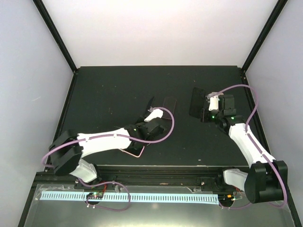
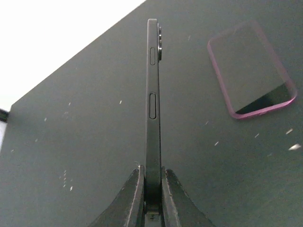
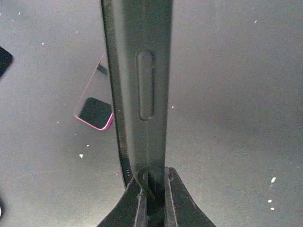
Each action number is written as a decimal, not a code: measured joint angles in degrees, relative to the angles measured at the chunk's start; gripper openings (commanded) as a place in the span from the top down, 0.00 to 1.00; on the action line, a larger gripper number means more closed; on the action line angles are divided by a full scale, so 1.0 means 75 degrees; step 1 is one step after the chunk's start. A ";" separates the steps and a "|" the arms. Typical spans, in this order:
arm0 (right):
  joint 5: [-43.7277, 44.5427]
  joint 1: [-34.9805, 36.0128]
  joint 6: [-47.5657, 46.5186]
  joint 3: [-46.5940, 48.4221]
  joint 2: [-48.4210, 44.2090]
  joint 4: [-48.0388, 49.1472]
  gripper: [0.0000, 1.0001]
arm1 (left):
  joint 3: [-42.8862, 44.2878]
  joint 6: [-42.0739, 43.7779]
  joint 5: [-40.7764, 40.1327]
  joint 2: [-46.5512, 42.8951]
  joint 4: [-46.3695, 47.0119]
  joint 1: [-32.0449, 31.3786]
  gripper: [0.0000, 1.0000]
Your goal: Take the phone out of the phone case
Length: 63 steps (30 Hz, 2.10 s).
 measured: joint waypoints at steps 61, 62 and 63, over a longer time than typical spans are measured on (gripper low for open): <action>0.0032 -0.0804 -0.2256 0.2008 0.1556 -0.1480 0.97 | -0.1574 -0.0006 0.3185 -0.1784 0.1262 0.0965 0.32; -0.0012 -0.0868 -0.2352 0.2264 0.1886 -0.1711 0.97 | -0.1912 -0.0026 0.3456 -0.2078 0.1469 0.0965 0.31; -0.0052 -0.0921 -0.2430 0.2460 0.2174 -0.1886 0.97 | -0.2317 -0.0035 0.3800 -0.2349 0.1786 0.0965 0.31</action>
